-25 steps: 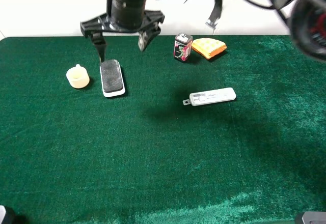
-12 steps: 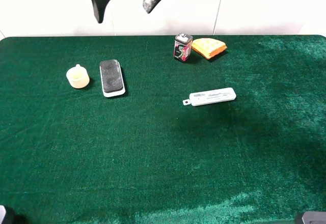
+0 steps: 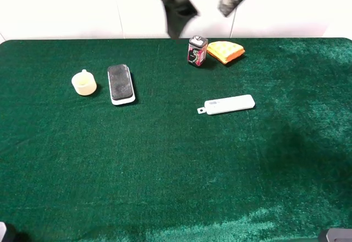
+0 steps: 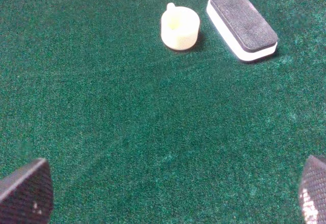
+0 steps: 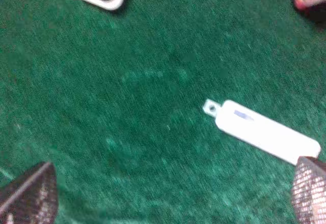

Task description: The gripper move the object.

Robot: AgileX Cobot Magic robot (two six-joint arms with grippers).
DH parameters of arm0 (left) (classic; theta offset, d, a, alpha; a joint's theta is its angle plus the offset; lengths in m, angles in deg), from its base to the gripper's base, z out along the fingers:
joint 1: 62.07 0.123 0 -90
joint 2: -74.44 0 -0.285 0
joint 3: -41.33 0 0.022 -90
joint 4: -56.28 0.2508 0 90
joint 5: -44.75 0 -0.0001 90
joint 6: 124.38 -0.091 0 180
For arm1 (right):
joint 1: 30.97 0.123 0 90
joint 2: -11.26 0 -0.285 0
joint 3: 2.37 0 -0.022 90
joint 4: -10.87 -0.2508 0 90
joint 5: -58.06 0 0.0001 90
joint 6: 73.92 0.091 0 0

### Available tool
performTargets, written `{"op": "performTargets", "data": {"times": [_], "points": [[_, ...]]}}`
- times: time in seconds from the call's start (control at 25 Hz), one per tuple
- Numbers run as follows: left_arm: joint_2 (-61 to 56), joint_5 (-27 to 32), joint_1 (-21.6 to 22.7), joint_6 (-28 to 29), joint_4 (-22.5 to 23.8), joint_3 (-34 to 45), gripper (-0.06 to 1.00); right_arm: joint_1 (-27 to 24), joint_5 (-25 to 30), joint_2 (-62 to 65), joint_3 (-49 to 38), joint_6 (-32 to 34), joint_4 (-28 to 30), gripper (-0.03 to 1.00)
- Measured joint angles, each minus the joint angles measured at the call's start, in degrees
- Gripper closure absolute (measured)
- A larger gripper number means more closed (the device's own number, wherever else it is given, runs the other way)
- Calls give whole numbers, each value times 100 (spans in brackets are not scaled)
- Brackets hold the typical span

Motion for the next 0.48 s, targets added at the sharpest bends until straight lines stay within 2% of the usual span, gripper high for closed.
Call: {"op": "performTargets", "data": {"times": [0.48], "points": [[0, 0, 0, 0, 0, 0, -4, -7, 2, 2053, -1959, 86, 385, 27]]}}
